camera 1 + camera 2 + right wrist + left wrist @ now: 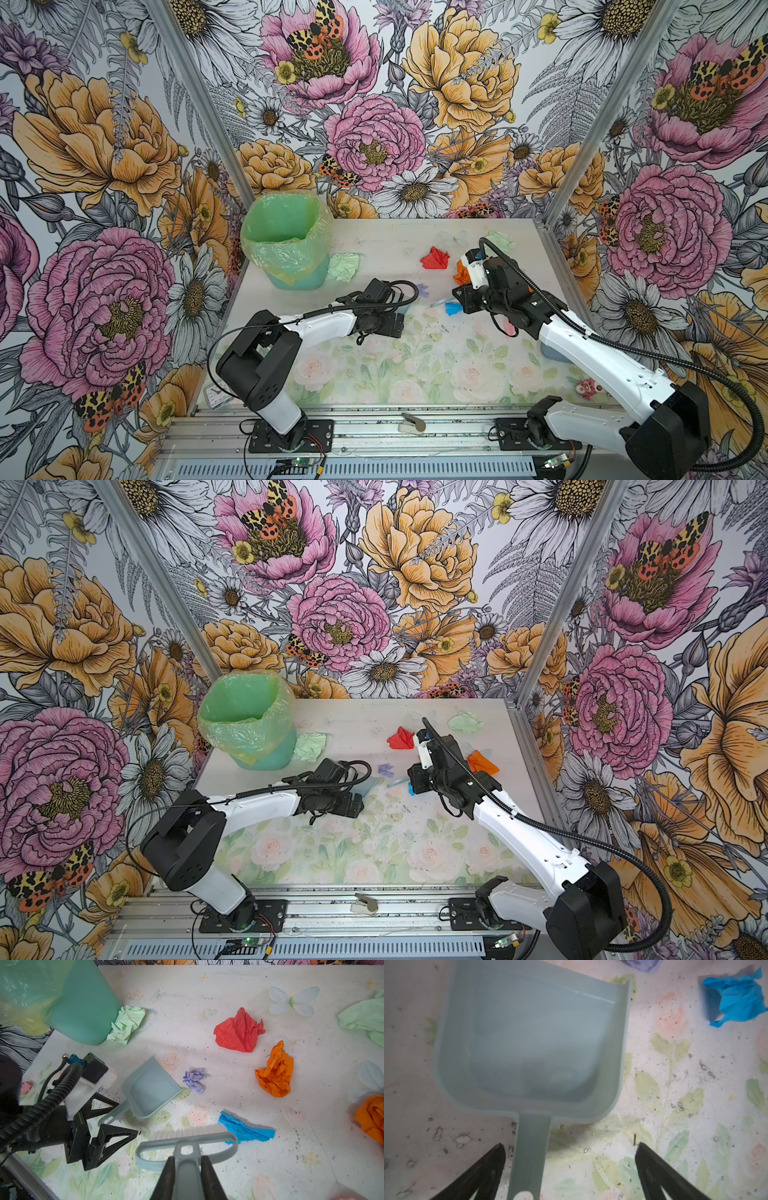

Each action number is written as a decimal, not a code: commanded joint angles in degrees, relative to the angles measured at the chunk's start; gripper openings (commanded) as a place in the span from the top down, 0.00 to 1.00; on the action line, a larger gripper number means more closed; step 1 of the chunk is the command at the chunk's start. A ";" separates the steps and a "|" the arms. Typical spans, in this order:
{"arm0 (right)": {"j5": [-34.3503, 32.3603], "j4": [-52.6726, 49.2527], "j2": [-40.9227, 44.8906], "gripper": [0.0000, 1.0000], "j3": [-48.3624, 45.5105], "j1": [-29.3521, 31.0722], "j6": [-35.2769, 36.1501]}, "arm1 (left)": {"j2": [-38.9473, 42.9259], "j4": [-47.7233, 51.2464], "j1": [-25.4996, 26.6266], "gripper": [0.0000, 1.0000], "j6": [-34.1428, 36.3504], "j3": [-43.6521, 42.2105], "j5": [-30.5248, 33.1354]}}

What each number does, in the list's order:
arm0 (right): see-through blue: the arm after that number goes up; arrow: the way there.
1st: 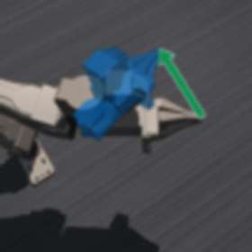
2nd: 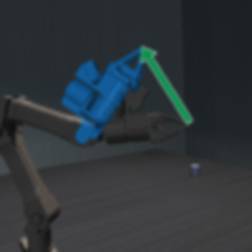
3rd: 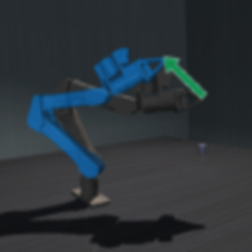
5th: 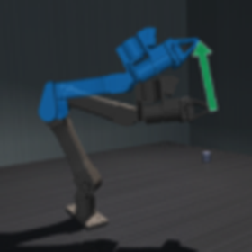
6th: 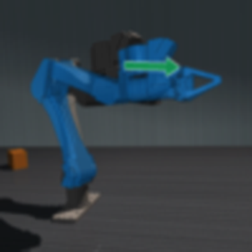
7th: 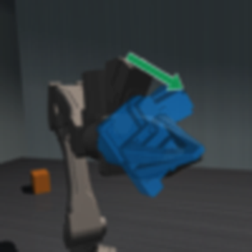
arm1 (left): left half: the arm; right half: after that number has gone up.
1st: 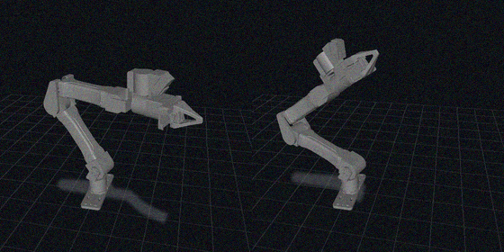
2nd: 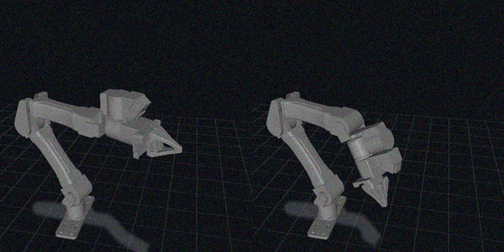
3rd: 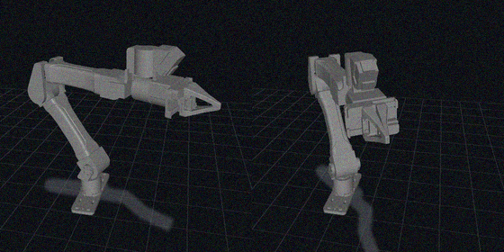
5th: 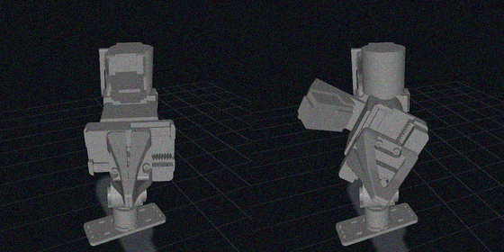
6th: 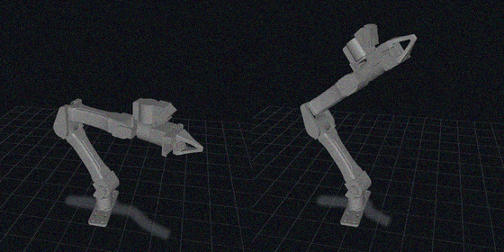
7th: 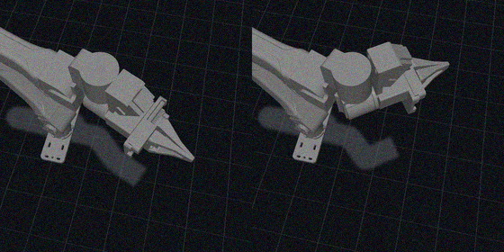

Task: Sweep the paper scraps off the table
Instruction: 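Lower the left gripper onto the dustpan handle and close on it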

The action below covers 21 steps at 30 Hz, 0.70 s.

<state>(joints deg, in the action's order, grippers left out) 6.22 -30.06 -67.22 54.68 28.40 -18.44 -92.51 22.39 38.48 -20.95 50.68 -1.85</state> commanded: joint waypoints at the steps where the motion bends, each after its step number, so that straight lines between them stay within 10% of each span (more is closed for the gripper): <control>1: -0.09 1.49 1.15 1.00 -0.19 -0.50 0.46 | -0.06 -1.48 0.02 0.01 -1.99 -1.26 4.22; 21: 1.02 3.21 -0.45 1.00 -0.66 -0.79 0.04 | -1.94 0.71 -0.86 0.12 2.83 -0.10 5.89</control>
<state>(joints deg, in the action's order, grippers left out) 6.50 -29.12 -67.26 54.52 28.03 -18.41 -93.89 22.68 38.15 -20.23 49.60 4.08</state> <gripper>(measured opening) 0.205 0.888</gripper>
